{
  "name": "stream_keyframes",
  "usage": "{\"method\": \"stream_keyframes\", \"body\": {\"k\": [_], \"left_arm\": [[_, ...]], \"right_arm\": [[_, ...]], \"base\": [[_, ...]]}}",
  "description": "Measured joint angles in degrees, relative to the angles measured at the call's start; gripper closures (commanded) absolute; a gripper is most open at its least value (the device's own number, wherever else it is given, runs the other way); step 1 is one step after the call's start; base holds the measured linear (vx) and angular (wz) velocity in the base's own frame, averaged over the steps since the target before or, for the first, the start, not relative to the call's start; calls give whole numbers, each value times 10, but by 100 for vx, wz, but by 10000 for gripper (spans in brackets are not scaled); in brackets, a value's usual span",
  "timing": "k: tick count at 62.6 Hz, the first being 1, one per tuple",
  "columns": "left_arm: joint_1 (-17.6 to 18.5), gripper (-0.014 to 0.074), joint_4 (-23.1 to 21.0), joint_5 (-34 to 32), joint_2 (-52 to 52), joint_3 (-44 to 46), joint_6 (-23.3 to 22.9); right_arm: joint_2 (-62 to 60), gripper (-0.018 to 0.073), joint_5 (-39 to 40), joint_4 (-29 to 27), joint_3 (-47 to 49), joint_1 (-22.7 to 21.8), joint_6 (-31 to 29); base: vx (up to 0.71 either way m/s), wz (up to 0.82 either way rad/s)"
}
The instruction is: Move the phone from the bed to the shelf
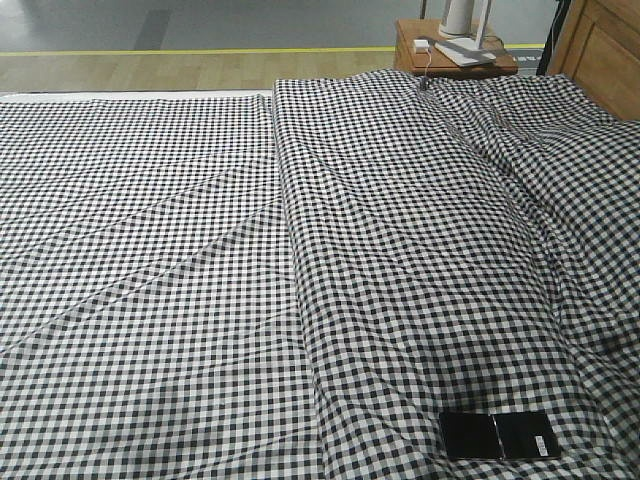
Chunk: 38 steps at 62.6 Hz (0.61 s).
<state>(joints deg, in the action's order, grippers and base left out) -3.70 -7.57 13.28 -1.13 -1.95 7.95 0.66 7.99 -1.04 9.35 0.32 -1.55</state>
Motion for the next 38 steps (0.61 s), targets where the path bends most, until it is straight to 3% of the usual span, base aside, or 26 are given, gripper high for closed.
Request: {"method": "stream_keyframes", "body": {"k": [15,38], "left_arm": [[0,596,0,0,0,0,0],[0,596,0,0,0,0,0]], "right_arm": [[109,564,-19,0,145,0,-15],[357,543,-156,0,337,0,-16]], "base": [[0,0],[0,0]]}}
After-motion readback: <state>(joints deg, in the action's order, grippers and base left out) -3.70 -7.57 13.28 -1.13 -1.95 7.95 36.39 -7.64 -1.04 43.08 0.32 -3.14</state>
